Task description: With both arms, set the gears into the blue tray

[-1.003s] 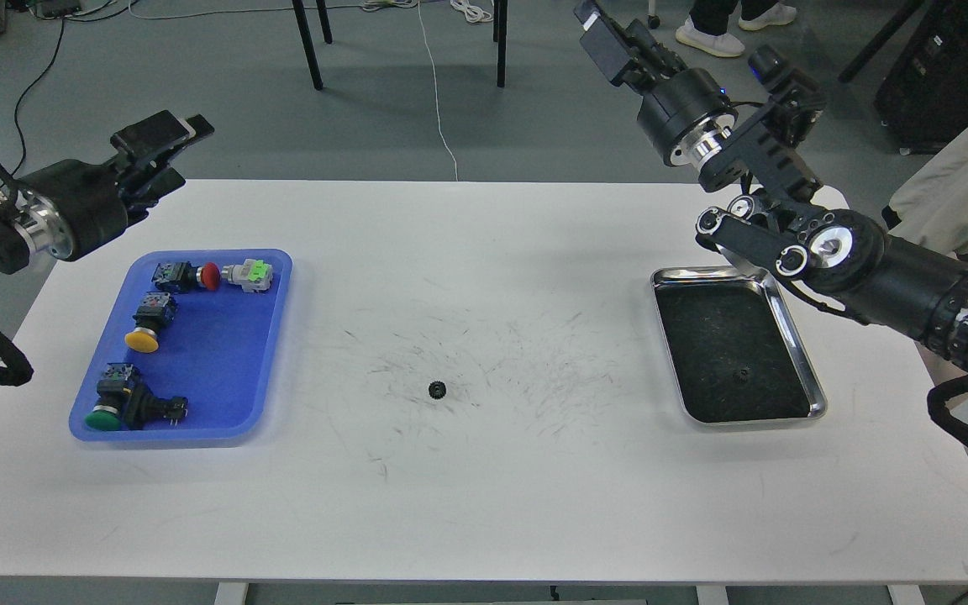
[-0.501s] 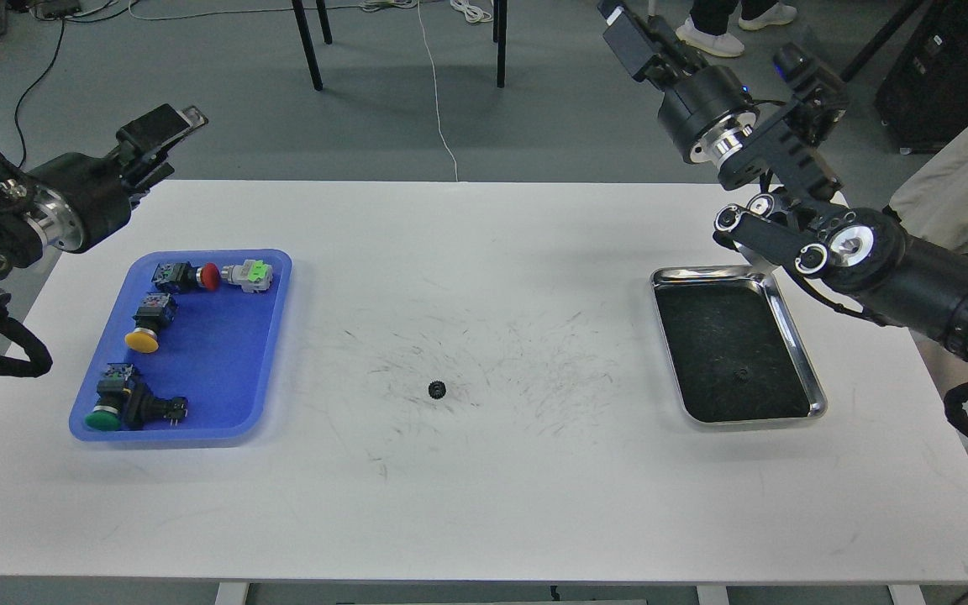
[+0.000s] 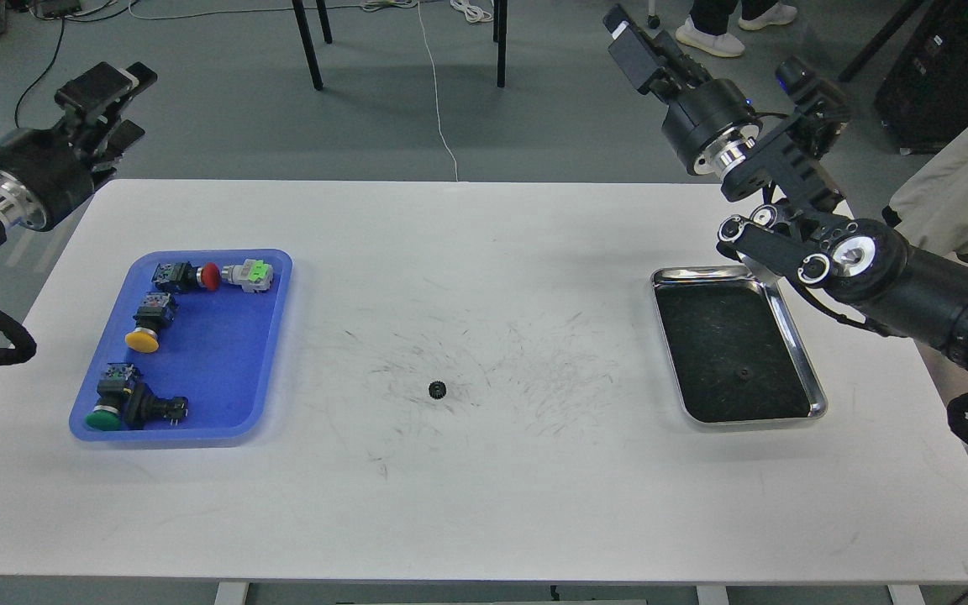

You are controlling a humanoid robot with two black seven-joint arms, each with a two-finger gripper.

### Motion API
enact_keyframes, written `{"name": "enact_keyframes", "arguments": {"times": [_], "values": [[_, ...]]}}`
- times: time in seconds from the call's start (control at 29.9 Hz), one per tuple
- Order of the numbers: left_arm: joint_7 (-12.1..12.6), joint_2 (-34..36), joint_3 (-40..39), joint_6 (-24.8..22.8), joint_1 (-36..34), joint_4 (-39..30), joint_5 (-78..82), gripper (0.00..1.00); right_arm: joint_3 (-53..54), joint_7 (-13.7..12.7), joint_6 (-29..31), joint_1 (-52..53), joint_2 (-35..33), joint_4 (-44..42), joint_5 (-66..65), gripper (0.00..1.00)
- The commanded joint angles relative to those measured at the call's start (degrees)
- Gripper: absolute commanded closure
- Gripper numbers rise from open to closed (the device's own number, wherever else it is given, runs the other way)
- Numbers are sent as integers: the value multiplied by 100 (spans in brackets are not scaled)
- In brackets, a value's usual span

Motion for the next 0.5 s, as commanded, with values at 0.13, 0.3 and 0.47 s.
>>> {"name": "enact_keyframes", "arguments": {"times": [0.13,0.3,0.47], "values": [[1,122,-820,-1397,66,718,-102,2,-1,2,0,-51,-7,57,2,8],[1,-370,-944,-1337,189,1439,-295,2,-10,2,0,-60,-7,93,-7,8],[1,-449,-1068,-1100,286,1448,-683,2,-10,2,0,-60,10,101,2,8]]}}
